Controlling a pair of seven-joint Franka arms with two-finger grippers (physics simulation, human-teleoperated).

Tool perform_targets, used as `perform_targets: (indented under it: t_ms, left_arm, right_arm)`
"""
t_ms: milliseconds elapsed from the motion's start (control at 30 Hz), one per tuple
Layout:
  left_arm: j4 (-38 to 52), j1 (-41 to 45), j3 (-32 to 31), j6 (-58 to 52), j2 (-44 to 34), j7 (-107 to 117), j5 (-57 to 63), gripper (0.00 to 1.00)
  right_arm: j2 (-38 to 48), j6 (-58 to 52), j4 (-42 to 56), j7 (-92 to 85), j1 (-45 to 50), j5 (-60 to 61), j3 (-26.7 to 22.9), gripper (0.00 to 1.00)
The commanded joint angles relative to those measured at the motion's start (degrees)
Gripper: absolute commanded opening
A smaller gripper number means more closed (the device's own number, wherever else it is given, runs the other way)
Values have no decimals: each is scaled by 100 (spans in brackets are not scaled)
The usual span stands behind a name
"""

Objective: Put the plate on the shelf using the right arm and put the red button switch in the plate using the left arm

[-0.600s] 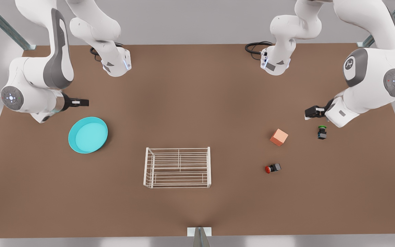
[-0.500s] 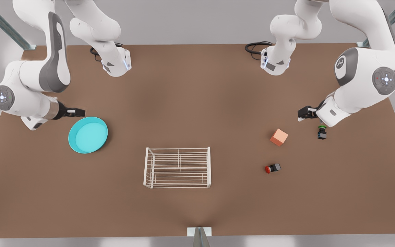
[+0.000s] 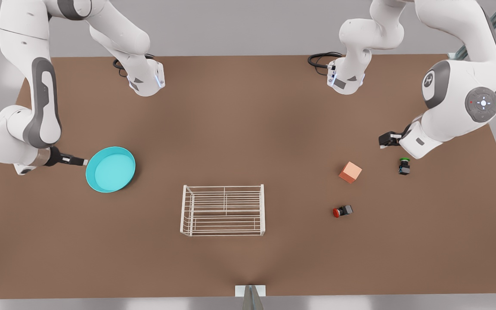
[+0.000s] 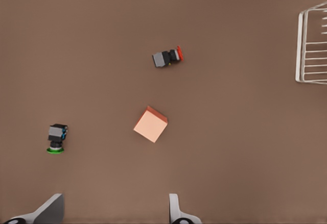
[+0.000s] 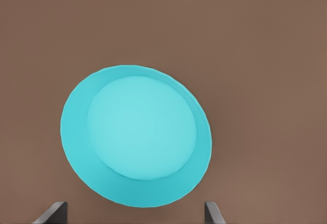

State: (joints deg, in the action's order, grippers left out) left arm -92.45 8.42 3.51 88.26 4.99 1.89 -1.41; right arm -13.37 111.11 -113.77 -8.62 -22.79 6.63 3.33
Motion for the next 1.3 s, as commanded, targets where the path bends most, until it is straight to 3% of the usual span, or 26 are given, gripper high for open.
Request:
perform_targets:
  t_ms: [0, 333, 667, 800, 967, 1067, 1200, 1267]
  left_arm:
    - [8, -16, 19, -63, 2, 260, 18, 100]
    - [60, -34, 1, 113, 152, 242, 1, 100]
    - [78, -25, -25, 183, 169, 242, -17, 100]
    - [78, -34, -25, 192, 169, 242, -52, 100]
    - [78, -34, -17, 192, 169, 242, -43, 100]
    - [78, -34, -17, 192, 169, 242, -43, 100]
    - [78, -42, -17, 183, 169, 242, -43, 100]
    - [78, -43, -8, 183, 169, 216, 1, 100]
  right_arm:
    - [-105, 701, -5, -1975, -85, -108, 1, 100]
    - [-1177, 2504, 39, -3524, -191, -258, 9, 100]
    - [-1467, 2732, -330, -4315, -235, -223, 133, 96]
    - [-1485, 2715, -480, -4429, -657, -223, 431, 95]
    - [-1493, 2601, -497, -4473, -692, -188, 467, 70]
    - [-1493, 2521, -506, -4464, -692, -39, 528, 67]
    - [-1493, 2477, -497, -4464, -683, -12, 537, 52]
    - [-1493, 2477, -497, -4464, -692, -12, 537, 52]
